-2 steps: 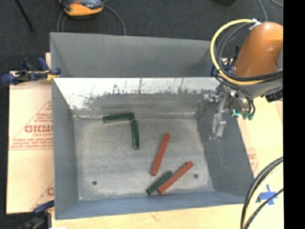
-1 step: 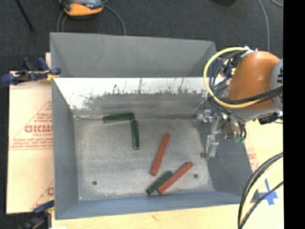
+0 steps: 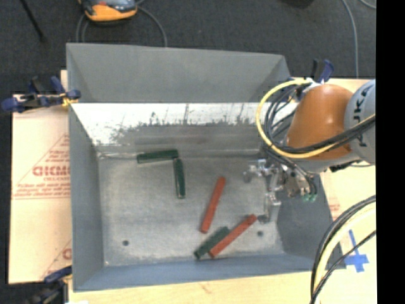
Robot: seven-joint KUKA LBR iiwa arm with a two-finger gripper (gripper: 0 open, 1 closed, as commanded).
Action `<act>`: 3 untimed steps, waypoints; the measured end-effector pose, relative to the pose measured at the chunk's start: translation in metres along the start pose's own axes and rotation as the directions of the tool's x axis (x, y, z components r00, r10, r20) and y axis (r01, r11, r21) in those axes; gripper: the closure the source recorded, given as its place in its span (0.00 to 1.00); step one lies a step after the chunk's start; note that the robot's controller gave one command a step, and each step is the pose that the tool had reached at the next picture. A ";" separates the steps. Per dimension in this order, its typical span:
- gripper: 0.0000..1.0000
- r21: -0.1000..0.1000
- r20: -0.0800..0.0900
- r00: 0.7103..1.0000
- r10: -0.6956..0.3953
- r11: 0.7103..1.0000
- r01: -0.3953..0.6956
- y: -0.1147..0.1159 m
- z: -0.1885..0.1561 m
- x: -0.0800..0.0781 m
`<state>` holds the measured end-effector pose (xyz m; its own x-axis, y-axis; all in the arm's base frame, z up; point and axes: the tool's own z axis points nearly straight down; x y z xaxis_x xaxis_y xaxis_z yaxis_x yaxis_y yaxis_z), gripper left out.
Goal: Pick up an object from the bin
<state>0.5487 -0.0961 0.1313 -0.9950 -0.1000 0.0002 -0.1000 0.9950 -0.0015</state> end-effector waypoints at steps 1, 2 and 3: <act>1.00 0.004 0.006 0.955 -0.297 0.955 0.297 0.000 0.060 -0.006; 0.00 0.004 0.006 0.954 -0.299 0.954 0.299 0.000 0.060 -0.006; 0.00 0.004 0.006 0.954 -0.299 0.954 0.299 0.000 0.060 -0.006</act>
Offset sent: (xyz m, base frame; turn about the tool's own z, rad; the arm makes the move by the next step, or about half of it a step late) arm 0.0000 0.0000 0.0000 0.0000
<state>0.5551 -0.0954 0.0715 -0.9194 -0.3932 -0.0058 -0.3932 0.9195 -0.0054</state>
